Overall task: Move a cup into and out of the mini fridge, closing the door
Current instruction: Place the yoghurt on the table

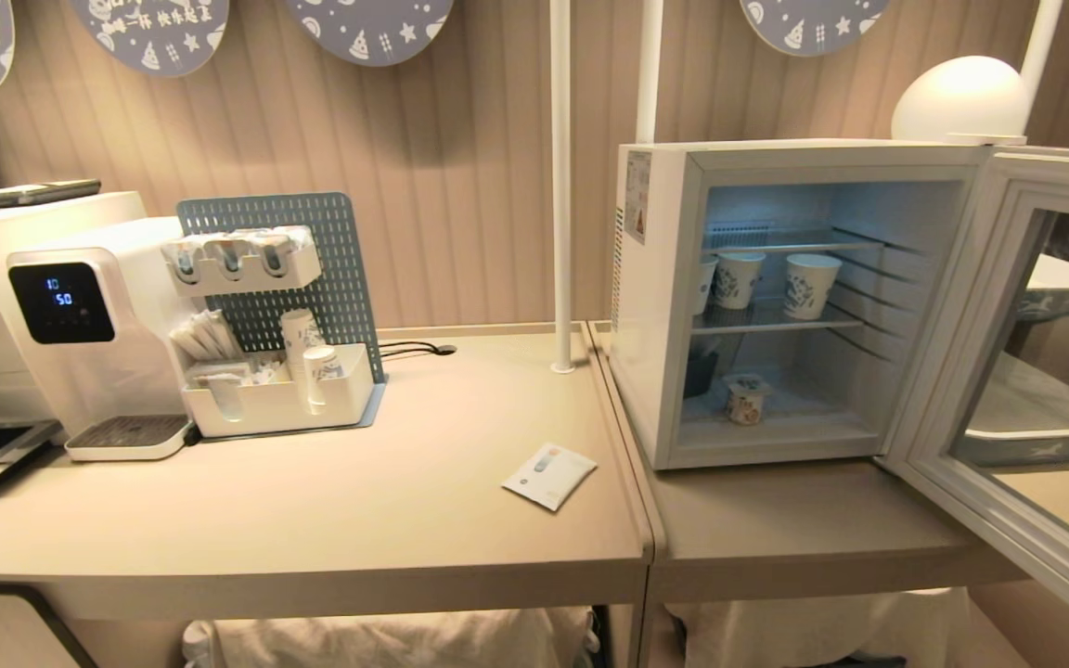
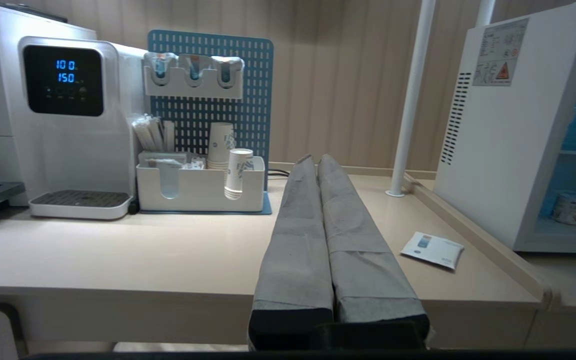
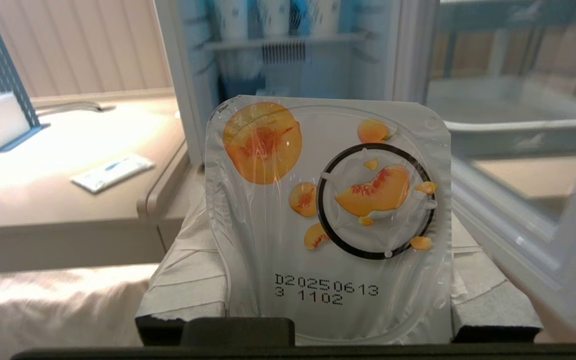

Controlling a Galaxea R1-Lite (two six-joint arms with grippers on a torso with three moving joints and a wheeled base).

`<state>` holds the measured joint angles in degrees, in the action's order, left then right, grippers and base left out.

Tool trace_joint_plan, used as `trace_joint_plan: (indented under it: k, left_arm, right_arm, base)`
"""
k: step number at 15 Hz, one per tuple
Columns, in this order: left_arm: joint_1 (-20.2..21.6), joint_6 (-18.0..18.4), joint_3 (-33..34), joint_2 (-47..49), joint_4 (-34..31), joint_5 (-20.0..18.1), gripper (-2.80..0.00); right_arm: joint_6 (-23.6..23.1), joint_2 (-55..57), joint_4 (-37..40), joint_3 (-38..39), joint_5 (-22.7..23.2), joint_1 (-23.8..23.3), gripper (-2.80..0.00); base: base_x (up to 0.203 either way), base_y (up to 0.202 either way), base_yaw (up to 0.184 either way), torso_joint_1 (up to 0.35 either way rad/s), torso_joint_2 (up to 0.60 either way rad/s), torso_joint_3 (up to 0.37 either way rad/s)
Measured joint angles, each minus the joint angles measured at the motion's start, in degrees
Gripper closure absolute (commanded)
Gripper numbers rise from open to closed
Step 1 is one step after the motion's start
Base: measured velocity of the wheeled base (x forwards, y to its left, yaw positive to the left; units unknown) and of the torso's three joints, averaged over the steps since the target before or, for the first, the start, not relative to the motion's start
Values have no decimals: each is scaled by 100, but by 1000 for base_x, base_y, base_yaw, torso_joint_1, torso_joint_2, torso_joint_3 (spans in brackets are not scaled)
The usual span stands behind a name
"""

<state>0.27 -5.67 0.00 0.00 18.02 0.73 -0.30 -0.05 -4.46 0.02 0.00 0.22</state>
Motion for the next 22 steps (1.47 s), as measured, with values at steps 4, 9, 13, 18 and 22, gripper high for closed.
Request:
trace_joint_plan:
  k: [4,9,13,18,22]
  left_arm:
    - [-17,2,0,2,-5,4,0]
    - [-20,0,0,2,-5,1,0]
    - [-22,2,0,2,-2,2,0]
    - [-17,-15,0,2,4,1,0]
    - [-17,-22,0,2,9,1,0]
  right_arm:
    - [-2,0,-10,-2,7,-12,0]
    - [-1,2,-16,-2,8,-12,0]
    - [-2,2,-13,-2,7,-12,0]
    - [-2,2,-13,-2,10,-12,0]
    - [-35,5,-30,-2,22,-12,0]
  base:
    - [0,188,-4,0,3,4]
    - [0,191,2,3,2,3]
    - [0,191,2,7,4,4]
    - [0,191,0,4,3,2]
    - [0,192,0,5,2,4]
